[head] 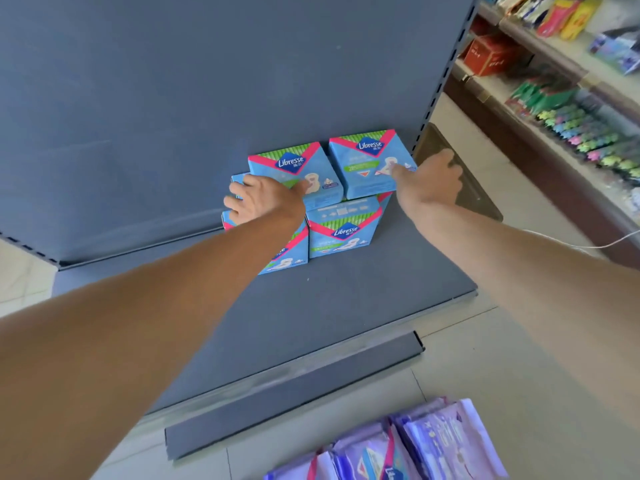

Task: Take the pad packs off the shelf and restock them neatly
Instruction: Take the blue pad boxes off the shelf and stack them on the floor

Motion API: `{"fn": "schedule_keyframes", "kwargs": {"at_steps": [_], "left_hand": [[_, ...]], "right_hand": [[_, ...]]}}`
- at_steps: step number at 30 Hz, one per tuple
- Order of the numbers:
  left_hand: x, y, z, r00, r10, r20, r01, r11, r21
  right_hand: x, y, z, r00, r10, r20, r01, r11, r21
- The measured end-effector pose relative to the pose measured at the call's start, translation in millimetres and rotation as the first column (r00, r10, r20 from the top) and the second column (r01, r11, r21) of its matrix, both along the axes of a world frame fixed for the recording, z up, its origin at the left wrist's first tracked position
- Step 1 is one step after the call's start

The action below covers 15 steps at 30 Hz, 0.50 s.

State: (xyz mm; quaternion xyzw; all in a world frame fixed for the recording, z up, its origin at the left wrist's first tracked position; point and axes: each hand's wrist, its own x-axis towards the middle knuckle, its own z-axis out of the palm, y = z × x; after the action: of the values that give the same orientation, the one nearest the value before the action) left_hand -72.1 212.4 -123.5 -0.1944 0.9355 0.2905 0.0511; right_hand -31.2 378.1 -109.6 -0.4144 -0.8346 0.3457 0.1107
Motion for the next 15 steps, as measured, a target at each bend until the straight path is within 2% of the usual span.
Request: {"fn": "schedule_keyframes", "kwargs": {"at_steps": [8,15], "left_hand": [[-8,8,5,1.000,0.016,0.014,-0.017,0.996,0.091],[10,4,10,0.985,-0.038,-0.168,0.067,0.983,0.170]], "right_hand": [[-22,6,-18,0.997,-0.074,0.009,0.073,0.963,-0.258],[-7,11,-1,0.967,-0.231,-0.104,0.166,0.888,-0.429]]}}
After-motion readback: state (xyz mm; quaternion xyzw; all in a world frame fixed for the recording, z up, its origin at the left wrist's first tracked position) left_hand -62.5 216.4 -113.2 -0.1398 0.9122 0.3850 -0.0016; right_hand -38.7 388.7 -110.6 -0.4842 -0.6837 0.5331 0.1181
